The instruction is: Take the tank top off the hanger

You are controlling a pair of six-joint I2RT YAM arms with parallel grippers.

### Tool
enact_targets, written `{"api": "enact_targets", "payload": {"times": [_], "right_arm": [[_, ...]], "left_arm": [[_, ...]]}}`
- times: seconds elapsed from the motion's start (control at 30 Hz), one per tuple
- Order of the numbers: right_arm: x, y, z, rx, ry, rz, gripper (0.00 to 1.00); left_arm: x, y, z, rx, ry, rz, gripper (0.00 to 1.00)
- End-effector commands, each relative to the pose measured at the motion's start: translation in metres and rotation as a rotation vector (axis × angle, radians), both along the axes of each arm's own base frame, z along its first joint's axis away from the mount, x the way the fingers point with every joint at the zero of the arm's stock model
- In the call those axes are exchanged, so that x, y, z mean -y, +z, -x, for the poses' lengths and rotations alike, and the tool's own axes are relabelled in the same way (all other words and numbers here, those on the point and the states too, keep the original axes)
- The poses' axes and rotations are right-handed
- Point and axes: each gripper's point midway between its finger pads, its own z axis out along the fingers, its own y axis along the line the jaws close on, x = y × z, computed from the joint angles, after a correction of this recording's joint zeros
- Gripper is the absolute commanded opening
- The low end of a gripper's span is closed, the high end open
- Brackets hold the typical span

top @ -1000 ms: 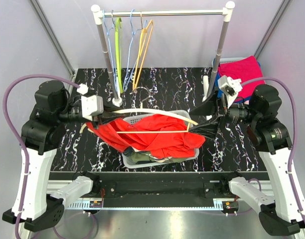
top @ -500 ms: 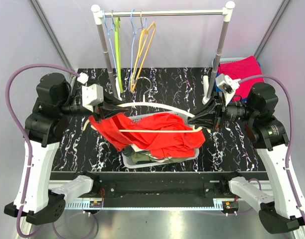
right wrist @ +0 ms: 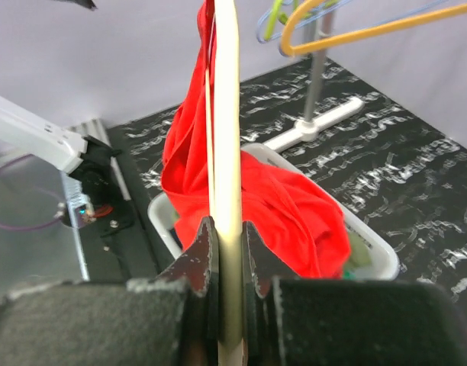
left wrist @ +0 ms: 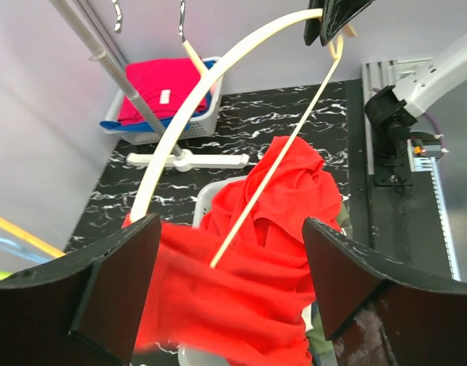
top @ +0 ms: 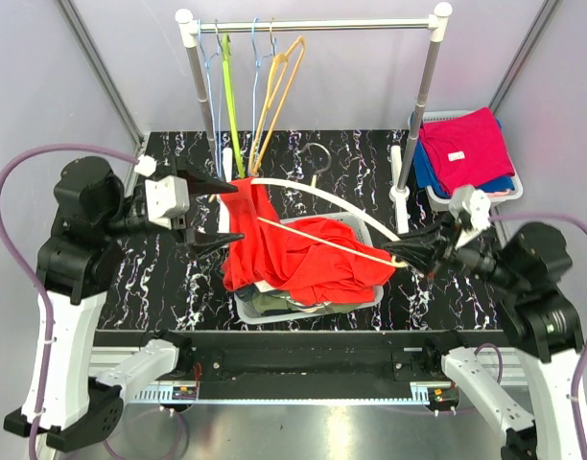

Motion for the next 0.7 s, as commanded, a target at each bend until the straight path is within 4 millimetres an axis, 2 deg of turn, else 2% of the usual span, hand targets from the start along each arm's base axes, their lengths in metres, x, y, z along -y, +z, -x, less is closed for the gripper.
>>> {"api": "enact_targets", "payload": {"times": [0.0, 0.17, 0.23, 0.27, 0.33, 0.37, 0.47, 0.67], "right_arm": [[0.023, 0.004, -0.002, 0.113, -0.160, 0.009, 0.00], [0.030, 0.002, 0.024, 0.111, -0.156, 0.010, 0.00], [0.029, 0.002, 0.032, 0.100, -0.139, 0.004, 0.00], [0.030, 0.002, 0.038, 0.098, -0.134, 0.004, 0.00], [0.030, 0.003, 0.044, 0.094, -0.120, 0.003, 0.00], [0.030, 0.003, 0.049, 0.094, -0.116, 0.001, 0.00], [0.032, 0.004, 0.057, 0.099, -0.105, 0.004, 0.00], [0.033, 0.009, 0.065, 0.088, -0.100, 0.008, 0.00]], "left_arm": [[-0.008, -0.003, -0.001, 0.057, 0.060, -0.007, 0.82], [-0.015, -0.028, -0.009, 0.049, 0.129, -0.045, 0.80], [-0.018, -0.050, -0.015, 0.029, 0.156, -0.071, 0.77], [-0.020, -0.068, -0.021, -0.002, 0.185, -0.094, 0.74], [-0.024, -0.078, -0.022, 0.006, 0.209, -0.102, 0.69], [-0.025, -0.093, -0.026, -0.017, 0.227, -0.119, 0.67], [-0.028, -0.108, -0.028, -0.020, 0.252, -0.125, 0.64], [-0.029, -0.122, -0.030, -0.048, 0.262, -0.116, 0.58]]}}
